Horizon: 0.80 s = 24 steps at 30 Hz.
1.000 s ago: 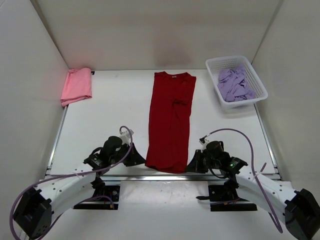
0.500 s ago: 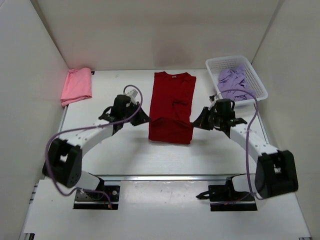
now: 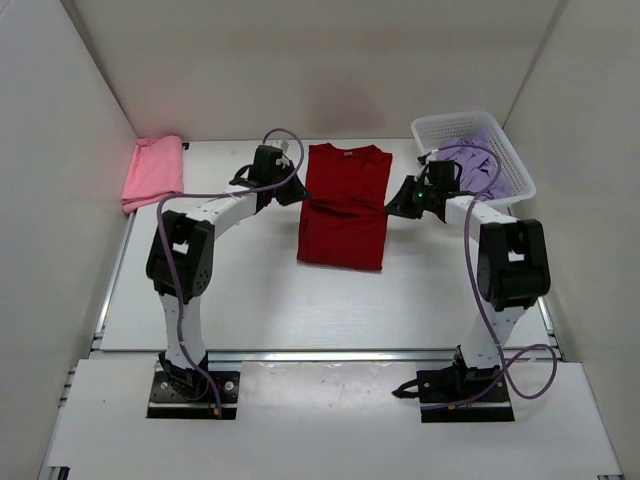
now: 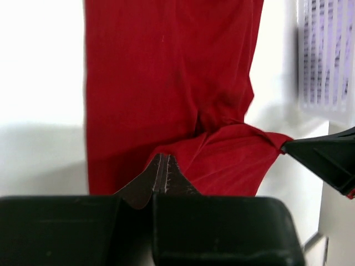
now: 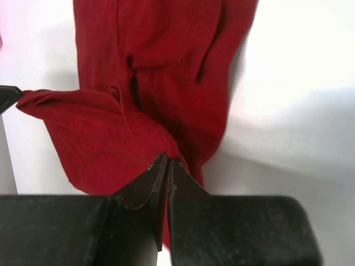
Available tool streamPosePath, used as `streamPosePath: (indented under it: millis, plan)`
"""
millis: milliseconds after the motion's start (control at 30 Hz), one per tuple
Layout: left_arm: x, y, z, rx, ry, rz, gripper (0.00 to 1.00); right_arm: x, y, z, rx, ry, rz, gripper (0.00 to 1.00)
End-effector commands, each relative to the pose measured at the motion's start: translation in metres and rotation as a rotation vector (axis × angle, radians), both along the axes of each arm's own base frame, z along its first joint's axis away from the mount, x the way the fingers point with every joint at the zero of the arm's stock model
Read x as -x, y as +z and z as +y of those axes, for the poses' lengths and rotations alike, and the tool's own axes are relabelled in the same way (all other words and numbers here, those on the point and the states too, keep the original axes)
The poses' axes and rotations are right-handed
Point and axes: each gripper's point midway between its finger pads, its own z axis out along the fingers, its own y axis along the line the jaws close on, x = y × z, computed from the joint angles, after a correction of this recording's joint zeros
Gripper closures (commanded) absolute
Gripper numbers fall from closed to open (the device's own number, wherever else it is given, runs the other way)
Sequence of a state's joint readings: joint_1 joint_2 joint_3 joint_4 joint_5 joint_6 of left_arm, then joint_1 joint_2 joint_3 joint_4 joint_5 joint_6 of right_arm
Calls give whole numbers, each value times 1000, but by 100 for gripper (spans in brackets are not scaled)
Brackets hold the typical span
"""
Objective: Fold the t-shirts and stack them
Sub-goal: Fold the folded rectangular tshirt in 1/3 of the way
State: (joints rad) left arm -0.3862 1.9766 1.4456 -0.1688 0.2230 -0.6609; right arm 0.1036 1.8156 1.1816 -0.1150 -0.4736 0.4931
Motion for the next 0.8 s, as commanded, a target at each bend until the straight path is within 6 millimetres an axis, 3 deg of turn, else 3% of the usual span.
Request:
streamPosePath:
  millis: [0, 100, 167, 200, 233, 300, 333, 400, 433, 467, 533, 567, 633, 700, 767]
  plan:
    - [-22, 1, 0, -25, 12, -13, 100, -33, 9, 0, -23, 16, -76, 100]
    - [-34, -8, 0, -17, 23, -8, 99, -45, -1, 2, -19, 24, -65, 100]
    - [-38, -4, -1, 9, 21, -32, 87, -50, -3, -2, -22, 14, -59, 100]
    - [-37, -7, 9, 13, 37, -23, 84, -52, -7, -2, -26, 19, -59, 100]
    - [-38, 8, 8, 44, 37, -57, 76, -54, -4, -6, -35, 11, -60, 100]
    - [-27, 8, 20, 67, 57, -47, 60, -56, 1, -6, -50, 16, -79, 97]
    - [-19, 9, 26, 65, 69, -48, 56, -55, 1, -8, -57, 14, -82, 91]
    - [-1, 6, 32, 68, 75, -42, 61, -55, 8, -9, -52, 12, -97, 82]
    - [3, 19, 32, 84, 75, -83, 62, -54, 8, -13, -43, 4, -88, 75]
    - [19, 2, 33, 74, 68, -49, 63, -54, 15, -13, -29, -2, -103, 70]
    - [44, -1, 38, 90, 63, -44, 67, -48, 29, -15, 6, -11, -135, 65]
    - [52, 3, 26, 117, 39, -60, 68, -47, 34, -13, 32, -21, -157, 64]
    - [70, 3, 13, 137, 6, -63, 68, -37, 42, -8, 49, -20, -187, 69]
    - [83, 7, -15, 143, -54, -79, 69, -32, 48, 7, 49, 19, -200, 84]
    - [82, 2, -34, 152, -98, -67, 69, -26, 44, 35, 17, 106, -199, 98]
